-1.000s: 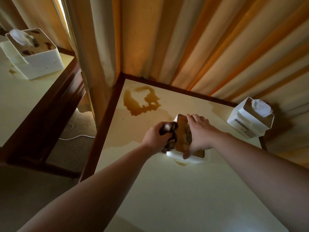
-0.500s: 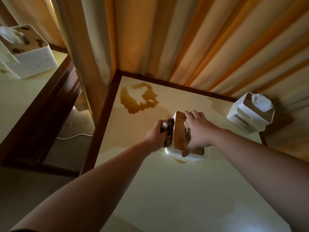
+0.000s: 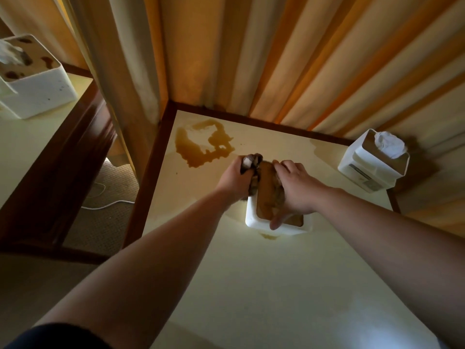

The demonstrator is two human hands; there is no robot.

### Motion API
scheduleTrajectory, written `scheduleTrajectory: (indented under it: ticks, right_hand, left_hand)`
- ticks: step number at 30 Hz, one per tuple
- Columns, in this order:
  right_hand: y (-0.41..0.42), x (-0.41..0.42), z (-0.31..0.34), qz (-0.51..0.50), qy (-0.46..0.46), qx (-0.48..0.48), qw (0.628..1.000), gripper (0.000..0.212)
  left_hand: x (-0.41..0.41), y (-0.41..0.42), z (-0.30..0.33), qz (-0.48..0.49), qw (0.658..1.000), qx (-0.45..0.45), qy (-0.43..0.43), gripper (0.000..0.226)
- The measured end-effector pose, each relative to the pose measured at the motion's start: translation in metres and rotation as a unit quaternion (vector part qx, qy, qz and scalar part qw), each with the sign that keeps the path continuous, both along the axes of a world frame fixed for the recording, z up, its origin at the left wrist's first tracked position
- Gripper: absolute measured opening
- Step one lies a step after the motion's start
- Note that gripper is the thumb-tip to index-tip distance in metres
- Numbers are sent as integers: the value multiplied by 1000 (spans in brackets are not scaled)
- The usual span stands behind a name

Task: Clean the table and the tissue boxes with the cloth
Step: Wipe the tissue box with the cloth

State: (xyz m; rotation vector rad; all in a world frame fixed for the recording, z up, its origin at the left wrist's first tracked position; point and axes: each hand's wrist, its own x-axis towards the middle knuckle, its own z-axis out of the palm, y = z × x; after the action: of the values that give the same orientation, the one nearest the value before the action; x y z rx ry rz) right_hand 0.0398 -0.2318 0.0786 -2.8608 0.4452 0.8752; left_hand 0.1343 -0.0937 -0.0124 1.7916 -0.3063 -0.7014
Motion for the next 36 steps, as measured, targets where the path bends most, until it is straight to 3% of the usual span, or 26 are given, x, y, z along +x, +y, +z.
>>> scheduleTrajectory:
  ticks: [9, 12, 14, 19, 25, 29, 36]
  right_hand:
    - [-1, -2, -2, -10, 6, 5, 1000, 181]
    - [-2, -4, -3, -11, 0, 12, 1000, 180]
    - [-2, -4, -4, -12, -5, 13, 1000, 180]
    - [-3, -4, -5, -23, -9, 25, 999, 181]
    - [0, -4, -1, -22, -10, 21, 999, 179]
    - [-1, -7, -3, -31, -11, 18, 999, 179]
    - [-3, -6, -5, -23, -11, 15, 1000, 181]
  left_hand:
    - [-39, 23, -29, -1, 1000, 27, 10, 22]
    - [-78, 41, -30, 48, 995, -67, 53, 19]
    - [-94, 44, -30, 75, 990, -111, 37, 26]
    - [-79, 34, -16, 59, 994, -62, -67, 28]
    - [-22, 12, -1, -9, 999, 7, -38, 28]
    - [-27, 21, -16, -53, 997, 44, -21, 29]
    - [-73, 49, -33, 7, 1000, -7, 21, 23]
